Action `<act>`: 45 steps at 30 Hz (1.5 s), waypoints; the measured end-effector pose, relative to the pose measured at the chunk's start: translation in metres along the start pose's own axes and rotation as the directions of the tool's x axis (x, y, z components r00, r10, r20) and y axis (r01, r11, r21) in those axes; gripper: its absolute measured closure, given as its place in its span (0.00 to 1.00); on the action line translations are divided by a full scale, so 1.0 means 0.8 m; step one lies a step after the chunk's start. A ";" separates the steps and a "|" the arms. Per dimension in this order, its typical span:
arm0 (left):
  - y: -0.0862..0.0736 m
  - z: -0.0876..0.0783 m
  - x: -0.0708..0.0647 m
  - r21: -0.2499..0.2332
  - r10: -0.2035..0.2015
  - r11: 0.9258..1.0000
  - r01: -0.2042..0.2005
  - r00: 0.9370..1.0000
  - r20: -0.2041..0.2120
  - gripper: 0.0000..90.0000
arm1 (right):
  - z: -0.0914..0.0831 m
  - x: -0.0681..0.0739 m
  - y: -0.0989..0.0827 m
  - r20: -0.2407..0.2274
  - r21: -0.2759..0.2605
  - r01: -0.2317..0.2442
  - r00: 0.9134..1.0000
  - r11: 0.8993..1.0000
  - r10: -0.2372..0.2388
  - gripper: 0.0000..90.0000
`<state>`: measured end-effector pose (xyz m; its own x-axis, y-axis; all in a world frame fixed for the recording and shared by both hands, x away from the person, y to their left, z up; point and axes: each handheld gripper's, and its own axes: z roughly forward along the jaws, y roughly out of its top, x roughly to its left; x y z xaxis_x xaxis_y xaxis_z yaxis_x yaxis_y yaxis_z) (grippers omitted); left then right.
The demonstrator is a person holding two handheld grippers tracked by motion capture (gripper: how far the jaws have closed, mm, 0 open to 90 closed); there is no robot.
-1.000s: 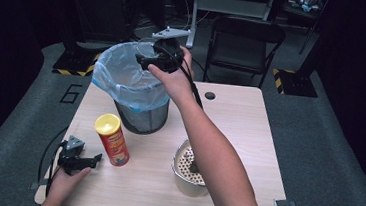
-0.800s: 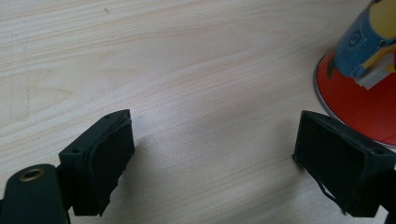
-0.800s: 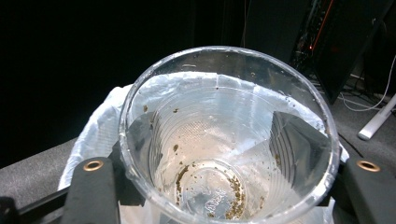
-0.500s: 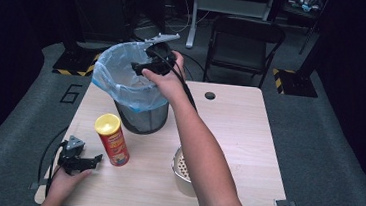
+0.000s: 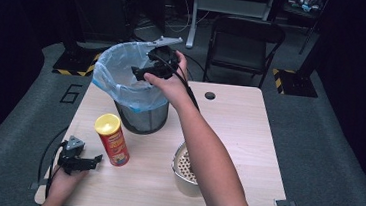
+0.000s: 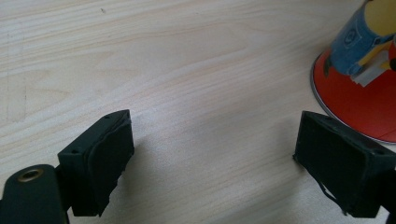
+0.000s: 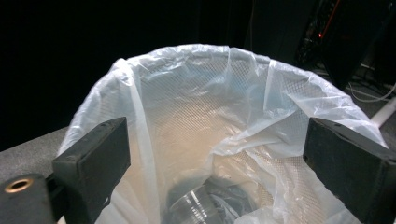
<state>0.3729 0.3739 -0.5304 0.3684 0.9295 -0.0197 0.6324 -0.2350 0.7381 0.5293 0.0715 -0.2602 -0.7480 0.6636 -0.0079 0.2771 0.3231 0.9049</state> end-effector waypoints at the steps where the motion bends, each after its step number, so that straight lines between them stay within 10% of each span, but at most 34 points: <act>1: 0.000 0.000 0.000 -0.001 0.002 1.000 -0.002 1.000 -0.001 0.13 | -0.004 0.000 0.000 -0.003 0.000 0.006 1.000 1.000 -0.006 0.09; 23: 0.005 -0.010 0.000 -0.008 -0.078 0.997 0.078 0.997 0.021 0.15 | -0.095 0.006 -0.037 -0.002 -0.009 0.108 0.994 0.994 -0.109 0.22; 30: 0.011 -0.024 -0.004 -0.035 -0.050 0.998 0.052 0.998 0.049 0.16 | -0.122 0.002 -0.064 -0.022 -0.018 0.066 0.998 0.998 -0.067 0.23; 37: 0.019 -0.048 -0.011 -0.085 -0.054 0.994 0.063 0.993 0.102 0.15 | -0.146 -0.006 -0.100 0.007 -0.039 0.094 0.996 0.995 -0.094 0.24; 45: 0.034 -0.075 -0.025 -0.113 0.031 0.993 -0.013 0.987 0.161 0.16 | -0.187 -0.010 -0.134 0.092 -0.010 0.151 0.984 0.988 -0.150 0.27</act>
<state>0.3418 0.3660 -0.4696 0.4924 0.8640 -0.1049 0.5463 -0.2130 0.8101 0.4155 -0.0695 -0.2937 -0.7224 0.6670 -0.1823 0.1547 0.4129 0.8975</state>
